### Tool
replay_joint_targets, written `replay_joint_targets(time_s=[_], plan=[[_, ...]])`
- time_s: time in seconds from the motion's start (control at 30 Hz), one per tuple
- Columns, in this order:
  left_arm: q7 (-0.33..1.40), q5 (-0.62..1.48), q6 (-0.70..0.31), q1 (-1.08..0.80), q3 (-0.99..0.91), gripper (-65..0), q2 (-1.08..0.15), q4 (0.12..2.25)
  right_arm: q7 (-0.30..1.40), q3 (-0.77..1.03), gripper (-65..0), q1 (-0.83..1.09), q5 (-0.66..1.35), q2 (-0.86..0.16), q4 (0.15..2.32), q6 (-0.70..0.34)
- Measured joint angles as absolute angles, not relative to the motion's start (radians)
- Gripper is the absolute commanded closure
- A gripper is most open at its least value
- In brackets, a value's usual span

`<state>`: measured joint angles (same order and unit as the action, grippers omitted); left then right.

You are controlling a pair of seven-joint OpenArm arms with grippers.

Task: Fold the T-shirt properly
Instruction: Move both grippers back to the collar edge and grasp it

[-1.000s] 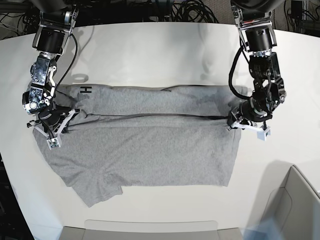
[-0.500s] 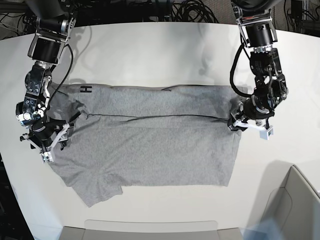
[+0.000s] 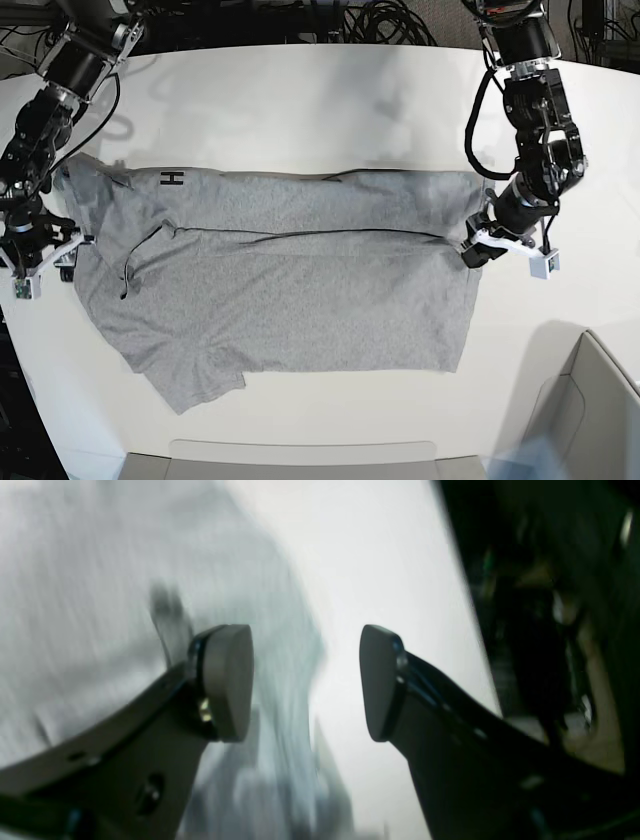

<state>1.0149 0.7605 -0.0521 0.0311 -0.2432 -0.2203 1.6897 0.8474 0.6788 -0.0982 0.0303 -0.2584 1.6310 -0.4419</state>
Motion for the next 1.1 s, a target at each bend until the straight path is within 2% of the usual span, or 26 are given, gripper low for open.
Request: replay_joint_targets(time_s=[0.1,0.17,0.33,0.87,1.1], plan=[[1.019,0.757,-0.046,-0.016,-0.243,-18.0,-0.218,1.689,0.886,0.723,-33.4,0.027,0.112,-0.248,1.682,-0.47],[1.023,0.755,-0.048,-0.034,-0.241,-18.0,-0.218,1.688,0.895,0.788,-33.4,0.095,0.242,-0.244,1.684,-0.5],[1.019,0.757,-0.052,-0.039,-0.237,-18.0,-0.215,1.689,0.933,0.949,-33.4,0.189,0.398,-0.256,1.626,-0.5],[1.019,0.756,-0.052,-0.07,-0.237,-18.0,-0.2,1.689,0.821,0.953,-33.4,0.13,0.426,-0.295,1.292,-0.515],[1.02,0.763,-0.056,-0.114,-0.277,-18.3,-0.196,1.705,0.809,0.942,-33.4,0.126,0.612,-0.319,1.211,-0.516]])
